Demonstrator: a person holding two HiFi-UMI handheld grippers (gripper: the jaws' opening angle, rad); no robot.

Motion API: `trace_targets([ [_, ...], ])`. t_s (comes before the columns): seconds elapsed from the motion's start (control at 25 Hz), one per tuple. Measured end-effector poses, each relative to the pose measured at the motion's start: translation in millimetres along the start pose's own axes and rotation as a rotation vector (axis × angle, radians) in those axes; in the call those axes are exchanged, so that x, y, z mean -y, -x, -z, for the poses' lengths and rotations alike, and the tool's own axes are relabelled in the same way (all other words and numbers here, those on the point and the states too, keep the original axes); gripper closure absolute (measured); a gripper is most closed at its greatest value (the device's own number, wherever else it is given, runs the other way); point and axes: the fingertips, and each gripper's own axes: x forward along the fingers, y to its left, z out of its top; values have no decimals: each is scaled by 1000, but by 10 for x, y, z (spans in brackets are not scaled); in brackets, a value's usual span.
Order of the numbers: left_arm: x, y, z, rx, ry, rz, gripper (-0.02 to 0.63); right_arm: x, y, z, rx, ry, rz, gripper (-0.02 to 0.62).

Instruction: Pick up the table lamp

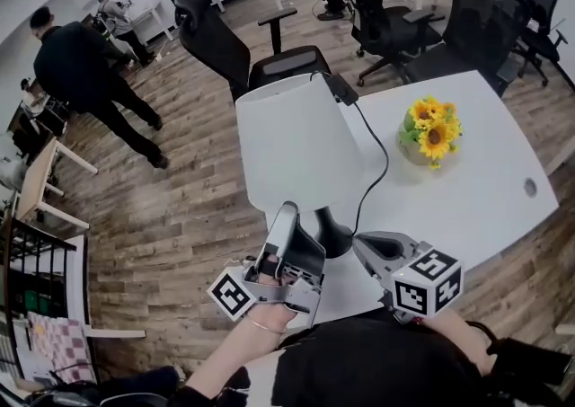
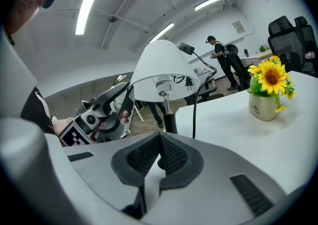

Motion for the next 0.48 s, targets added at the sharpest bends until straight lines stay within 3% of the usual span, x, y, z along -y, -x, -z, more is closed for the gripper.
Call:
trace_targets([
  [0.48,-39,-84,-48,-135,53,60,584,-1,-162,3,52,-35,99,583],
])
